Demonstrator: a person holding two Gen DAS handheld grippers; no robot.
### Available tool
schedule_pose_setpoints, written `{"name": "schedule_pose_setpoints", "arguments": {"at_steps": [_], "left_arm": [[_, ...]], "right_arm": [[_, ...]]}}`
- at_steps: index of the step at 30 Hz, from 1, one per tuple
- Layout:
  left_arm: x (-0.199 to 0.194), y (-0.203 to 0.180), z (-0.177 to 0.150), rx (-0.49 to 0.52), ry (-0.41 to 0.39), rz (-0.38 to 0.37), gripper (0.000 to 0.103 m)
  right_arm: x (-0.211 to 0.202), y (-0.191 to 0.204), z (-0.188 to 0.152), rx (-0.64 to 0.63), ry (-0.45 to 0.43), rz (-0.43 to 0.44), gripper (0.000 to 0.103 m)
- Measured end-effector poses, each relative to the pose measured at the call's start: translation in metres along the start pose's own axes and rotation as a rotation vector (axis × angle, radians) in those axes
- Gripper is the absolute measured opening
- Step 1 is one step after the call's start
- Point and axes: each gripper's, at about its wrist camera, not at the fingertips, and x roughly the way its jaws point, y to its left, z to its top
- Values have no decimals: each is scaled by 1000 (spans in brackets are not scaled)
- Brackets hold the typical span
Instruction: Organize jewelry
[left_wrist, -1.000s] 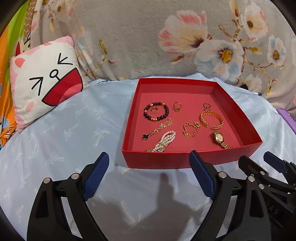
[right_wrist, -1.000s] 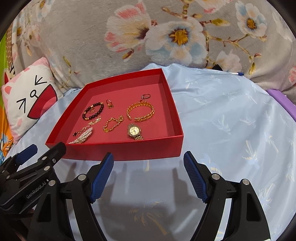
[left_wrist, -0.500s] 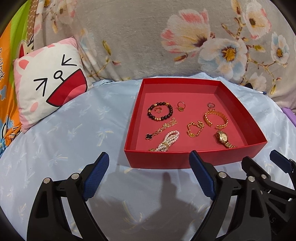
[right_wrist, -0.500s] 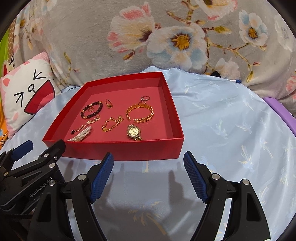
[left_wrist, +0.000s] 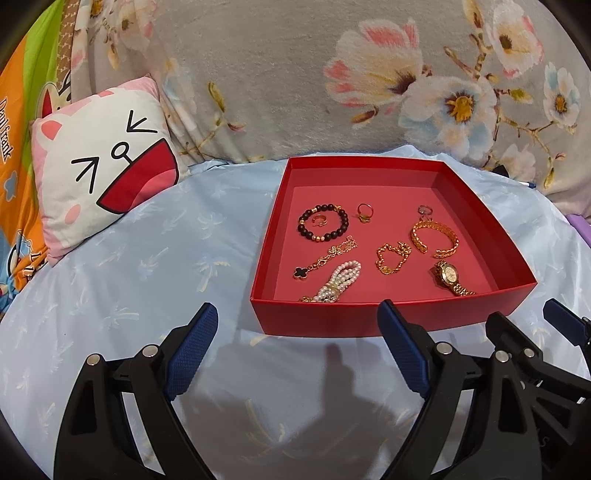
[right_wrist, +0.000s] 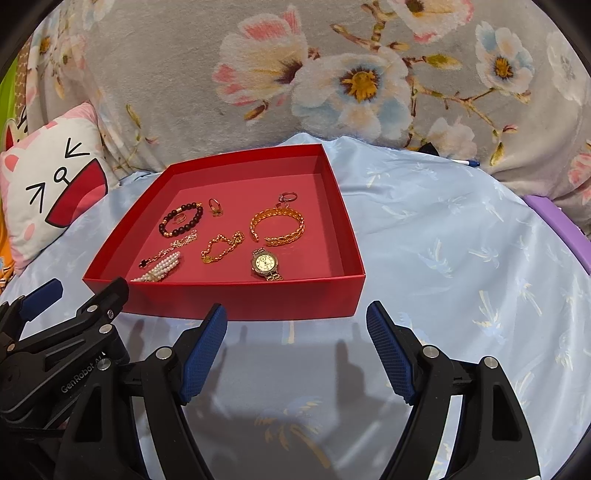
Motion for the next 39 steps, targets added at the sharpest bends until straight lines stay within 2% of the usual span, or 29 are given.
{"name": "schedule_pose_setpoints", "arguments": {"at_steps": [39], "left_arm": [[-1,-2,-1,24,-16,51,85]], "right_arm": [[0,1,1,-2,1,-2,76]]}}
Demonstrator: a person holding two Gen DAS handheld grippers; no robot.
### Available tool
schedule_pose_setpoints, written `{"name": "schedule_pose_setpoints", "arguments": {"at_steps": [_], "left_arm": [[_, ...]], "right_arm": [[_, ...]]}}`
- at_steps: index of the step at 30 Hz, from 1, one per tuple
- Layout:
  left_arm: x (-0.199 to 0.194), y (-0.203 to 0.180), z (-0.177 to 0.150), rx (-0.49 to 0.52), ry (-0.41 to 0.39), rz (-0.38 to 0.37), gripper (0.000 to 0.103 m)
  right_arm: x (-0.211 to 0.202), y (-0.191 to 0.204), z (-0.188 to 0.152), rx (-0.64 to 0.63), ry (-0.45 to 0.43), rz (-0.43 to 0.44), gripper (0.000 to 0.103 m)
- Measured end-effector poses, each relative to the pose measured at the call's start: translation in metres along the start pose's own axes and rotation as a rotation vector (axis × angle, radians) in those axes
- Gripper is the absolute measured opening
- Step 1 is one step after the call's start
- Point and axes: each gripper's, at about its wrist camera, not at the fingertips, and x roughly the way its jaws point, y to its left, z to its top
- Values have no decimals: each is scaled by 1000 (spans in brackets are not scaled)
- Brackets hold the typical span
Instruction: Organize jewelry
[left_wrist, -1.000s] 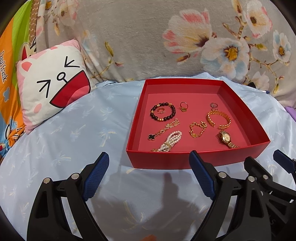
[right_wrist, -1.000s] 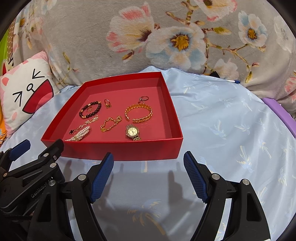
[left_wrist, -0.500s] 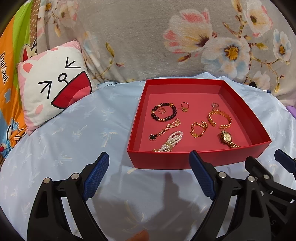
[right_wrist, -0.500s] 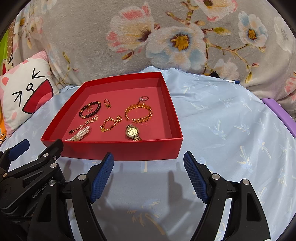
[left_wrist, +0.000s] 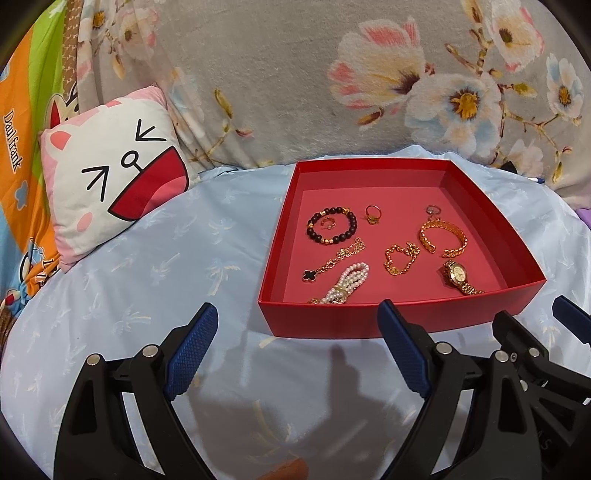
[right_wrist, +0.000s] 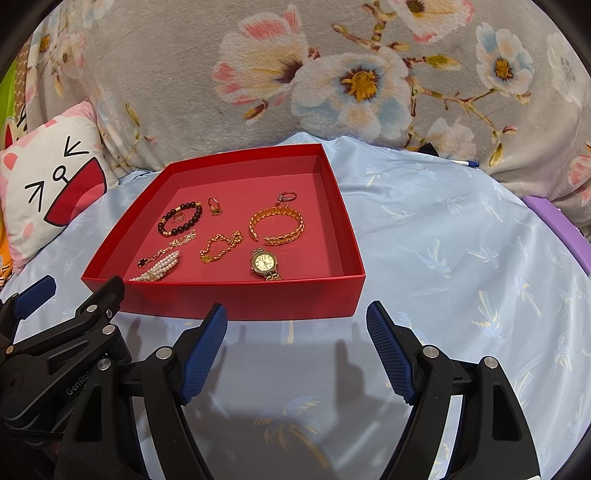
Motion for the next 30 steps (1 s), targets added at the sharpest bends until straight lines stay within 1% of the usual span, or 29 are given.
{"name": "schedule_pose_setpoints", "arguments": {"at_steps": [17,30], "left_arm": [[-1,1,1,5,-4,11,85],[-2,2,0,12,-18,37,85]], "right_arm": [[0,1,0,-1,0,-1,76],[0,0,0,-1,1,0,76]]}}
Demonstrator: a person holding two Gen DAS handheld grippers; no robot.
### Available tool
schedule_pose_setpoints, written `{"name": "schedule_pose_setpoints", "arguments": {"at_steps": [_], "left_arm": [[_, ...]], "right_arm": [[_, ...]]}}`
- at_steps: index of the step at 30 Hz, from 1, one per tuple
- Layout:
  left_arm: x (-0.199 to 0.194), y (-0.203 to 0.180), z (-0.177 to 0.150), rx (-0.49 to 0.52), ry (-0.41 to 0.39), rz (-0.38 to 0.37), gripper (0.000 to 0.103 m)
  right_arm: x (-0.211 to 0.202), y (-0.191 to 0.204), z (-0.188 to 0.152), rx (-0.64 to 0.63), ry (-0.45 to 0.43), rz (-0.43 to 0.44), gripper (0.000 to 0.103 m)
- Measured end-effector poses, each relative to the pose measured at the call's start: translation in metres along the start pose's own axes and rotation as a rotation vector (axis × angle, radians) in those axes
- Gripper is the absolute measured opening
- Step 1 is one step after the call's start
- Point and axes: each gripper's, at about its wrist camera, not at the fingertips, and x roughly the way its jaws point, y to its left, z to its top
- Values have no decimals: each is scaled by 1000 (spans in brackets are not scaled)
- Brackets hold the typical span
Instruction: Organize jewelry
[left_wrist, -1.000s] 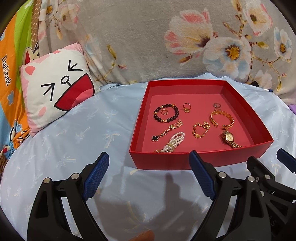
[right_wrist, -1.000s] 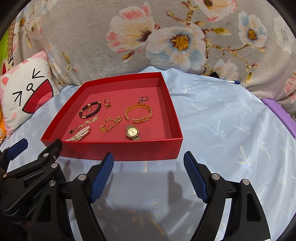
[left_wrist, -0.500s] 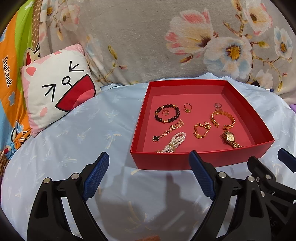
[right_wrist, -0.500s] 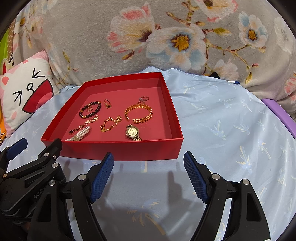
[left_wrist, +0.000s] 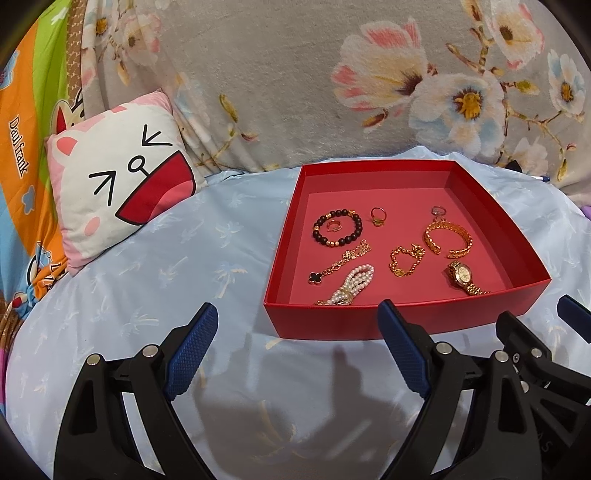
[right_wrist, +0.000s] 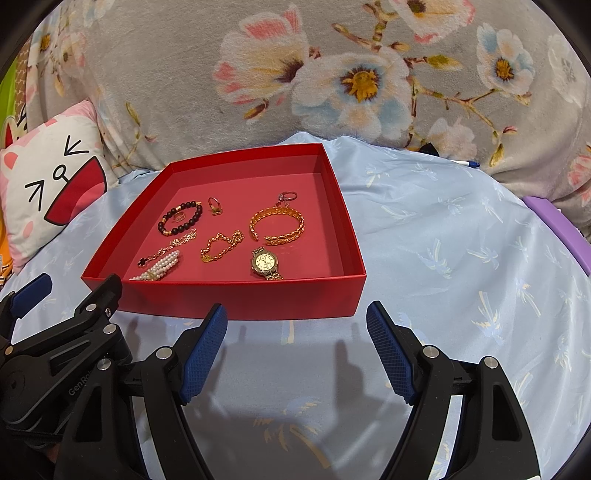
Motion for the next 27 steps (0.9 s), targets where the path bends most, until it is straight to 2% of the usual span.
{"name": "schedule_pose_setpoints", "arguments": {"at_steps": [27], "left_arm": [[0,-2,0,2,-1,4,85]], "right_arm": [[1,-1,-1,2,0,-2,76]]}}
